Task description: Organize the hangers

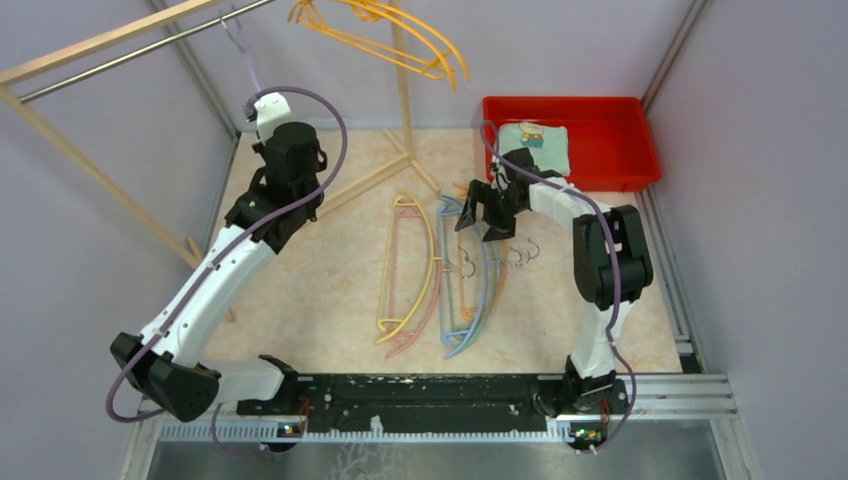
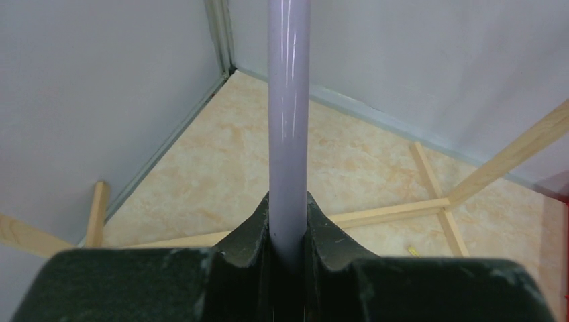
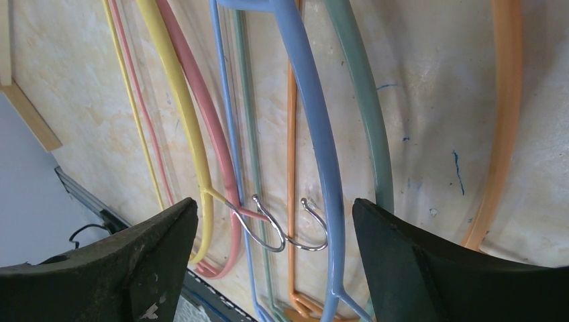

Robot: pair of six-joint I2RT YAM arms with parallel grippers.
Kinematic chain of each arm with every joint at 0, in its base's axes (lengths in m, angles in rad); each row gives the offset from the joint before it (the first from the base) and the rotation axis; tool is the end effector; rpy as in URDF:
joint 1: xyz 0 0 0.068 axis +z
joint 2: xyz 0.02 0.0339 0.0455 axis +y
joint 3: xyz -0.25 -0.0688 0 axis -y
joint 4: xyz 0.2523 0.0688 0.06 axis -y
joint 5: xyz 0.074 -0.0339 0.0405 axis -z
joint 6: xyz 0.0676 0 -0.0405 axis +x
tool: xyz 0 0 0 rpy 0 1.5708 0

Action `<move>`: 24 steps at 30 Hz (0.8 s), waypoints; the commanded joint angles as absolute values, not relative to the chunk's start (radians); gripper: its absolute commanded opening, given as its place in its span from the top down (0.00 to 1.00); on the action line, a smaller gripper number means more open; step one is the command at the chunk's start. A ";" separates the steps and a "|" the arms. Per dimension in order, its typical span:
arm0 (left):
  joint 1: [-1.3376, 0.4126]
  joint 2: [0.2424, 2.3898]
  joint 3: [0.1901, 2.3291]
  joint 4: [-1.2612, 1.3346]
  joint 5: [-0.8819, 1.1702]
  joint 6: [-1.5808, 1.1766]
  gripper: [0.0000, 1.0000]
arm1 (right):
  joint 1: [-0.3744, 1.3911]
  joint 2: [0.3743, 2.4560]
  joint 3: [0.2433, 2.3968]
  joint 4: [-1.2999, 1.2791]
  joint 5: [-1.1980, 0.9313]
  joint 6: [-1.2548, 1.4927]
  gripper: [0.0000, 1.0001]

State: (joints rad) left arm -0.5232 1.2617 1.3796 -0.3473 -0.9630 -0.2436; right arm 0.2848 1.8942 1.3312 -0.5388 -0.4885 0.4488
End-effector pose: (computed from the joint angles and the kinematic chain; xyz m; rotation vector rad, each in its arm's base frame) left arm 0.2851 -0.1004 0.4153 -0.4283 1.6553 0.2966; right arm 0.3800 0.1443 0.1474 0.0620 2.7524 0.8748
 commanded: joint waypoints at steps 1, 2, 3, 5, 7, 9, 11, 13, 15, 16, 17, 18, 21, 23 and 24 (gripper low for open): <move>-0.525 1.288 1.423 -0.374 -0.847 -0.284 1.00 | 0.285 1.884 1.367 -0.501 -0.496 0.455 0.15; -0.525 1.297 1.429 -0.376 -0.822 -0.281 1.00 | 0.285 1.884 1.363 -0.497 -0.496 0.457 0.15; -0.526 1.311 1.436 -0.376 -0.790 -0.277 1.00 | 0.285 1.883 1.360 -0.493 -0.496 0.461 0.15; -0.527 1.334 1.455 -0.379 -0.751 -0.275 1.00 | 0.285 1.884 1.356 -0.487 -0.497 0.467 0.15; -0.528 1.356 1.473 -0.371 -0.711 -0.264 1.00 | 0.285 1.885 1.357 -0.485 -0.497 0.469 0.15; -0.529 1.394 1.506 -0.373 -0.674 -0.259 1.00 | 0.285 1.888 1.359 -0.483 -0.497 0.469 0.15; -0.535 1.442 1.564 -0.389 -0.651 -0.255 1.00 | 0.285 1.890 1.358 -0.482 -0.498 0.471 0.15; -0.538 1.490 1.605 -0.394 -0.632 -0.255 1.00 | 0.285 1.891 1.357 -0.481 -0.499 0.472 0.15; -0.540 1.536 1.644 -0.403 -0.615 -0.258 1.00 | 0.285 1.891 1.358 -0.480 -0.500 0.472 0.15; -0.541 1.557 1.665 -0.405 -0.607 -0.262 1.00 | 0.285 1.891 1.359 -0.481 -0.500 0.472 0.15; -0.542 1.579 1.686 -0.412 -0.596 -0.264 1.00 | 0.285 1.891 1.358 -0.482 -0.500 0.472 0.15; -0.545 1.599 1.708 -0.420 -0.591 -0.270 1.00 | 0.284 1.891 1.359 -0.483 -0.500 0.471 0.15; -0.553 1.629 1.740 -0.422 -0.573 -0.277 0.94 | 0.284 1.887 1.356 -0.485 -0.499 0.467 0.14; -0.555 1.616 1.724 -0.390 -0.549 -0.276 0.74 | 0.284 1.881 1.351 -0.484 -0.493 0.463 0.13; -0.554 1.603 1.708 -0.371 -0.534 -0.271 0.71 | 0.283 1.877 1.348 -0.483 -0.492 0.461 0.12</move>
State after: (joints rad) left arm -0.5488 1.6161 1.7134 -0.3637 -0.6098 -0.2672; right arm 0.2848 1.8942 1.3312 -0.5125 -0.4904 0.4683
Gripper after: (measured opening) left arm 0.233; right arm 0.868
